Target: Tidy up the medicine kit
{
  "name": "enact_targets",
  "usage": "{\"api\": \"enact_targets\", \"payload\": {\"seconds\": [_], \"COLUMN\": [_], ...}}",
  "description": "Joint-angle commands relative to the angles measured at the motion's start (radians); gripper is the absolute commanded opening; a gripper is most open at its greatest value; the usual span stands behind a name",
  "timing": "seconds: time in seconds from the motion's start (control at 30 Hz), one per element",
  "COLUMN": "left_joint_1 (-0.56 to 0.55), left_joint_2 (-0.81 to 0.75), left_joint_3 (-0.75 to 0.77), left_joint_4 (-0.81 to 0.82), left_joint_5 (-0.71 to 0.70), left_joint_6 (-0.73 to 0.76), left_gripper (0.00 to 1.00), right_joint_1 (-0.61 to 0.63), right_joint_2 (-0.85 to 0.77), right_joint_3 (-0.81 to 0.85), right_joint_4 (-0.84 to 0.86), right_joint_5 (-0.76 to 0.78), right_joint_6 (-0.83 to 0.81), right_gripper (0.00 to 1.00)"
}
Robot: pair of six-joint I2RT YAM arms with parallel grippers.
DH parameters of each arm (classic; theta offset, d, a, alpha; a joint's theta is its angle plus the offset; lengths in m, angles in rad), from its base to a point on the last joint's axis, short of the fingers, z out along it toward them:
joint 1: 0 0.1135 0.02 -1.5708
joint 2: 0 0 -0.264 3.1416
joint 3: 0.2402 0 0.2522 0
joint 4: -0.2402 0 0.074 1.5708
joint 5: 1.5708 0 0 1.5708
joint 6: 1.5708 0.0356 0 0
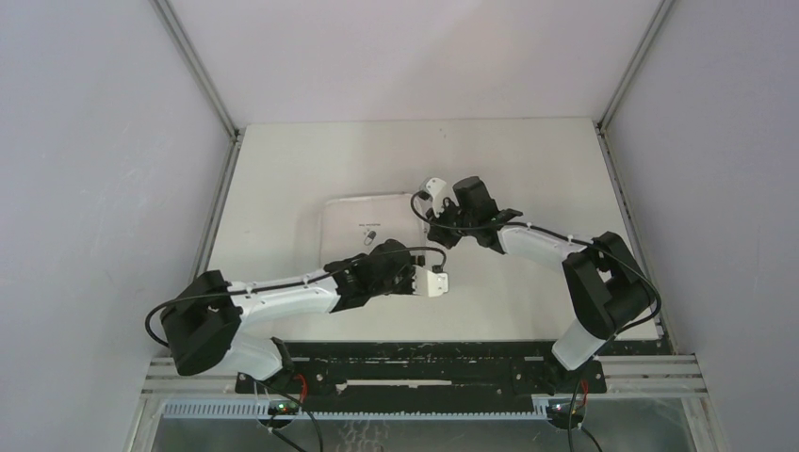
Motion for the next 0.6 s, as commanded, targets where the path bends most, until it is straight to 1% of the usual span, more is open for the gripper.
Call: {"api": "enact_targets", "payload": {"seconds": [0.0, 0.07, 0.17, 0.2, 0.43, 0.57], "left_joint_1": [0.005, 0.005, 0.005, 0.005, 0.005, 0.006], "left_joint_2": [0.007, -0.010, -0.048, -0.065, -0.200, -0.225], "left_joint_3": [0.038, 0.019, -0.020, -0.028, -0.070, -0.070], "left_joint_4": [0.004, -0.037, -0.110, -0.135, -0.330, -0.449], "left_joint_5": [-0.077, -0.060, -0.023, -0.005, 0.175, 0.267], "left_joint_6": [0.007, 0.021, 0.043, 0.052, 0.144, 0.216], "left_gripper": [0.34, 0.22, 0.05, 0.01, 0.00, 0.00], "right_joint_1": [-0.005, -0.004, -0.003, -0.003, 0.001, 0.003], "right_joint_2": [-0.046, -0.049, -0.054, -0.056, -0.062, -0.061], "right_joint_3": [-0.013, -0.017, -0.025, -0.026, -0.025, -0.008], "right_joint_4": [0.028, 0.034, 0.052, 0.055, 0.068, 0.049], "right_joint_5": [0.000, 0.020, 0.100, 0.121, 0.233, 0.279], "right_joint_6": [-0.014, -0.008, 0.008, 0.013, 0.034, 0.036], "right_gripper": [0.00, 0.00, 0.00, 0.00, 0.00, 0.00]}}
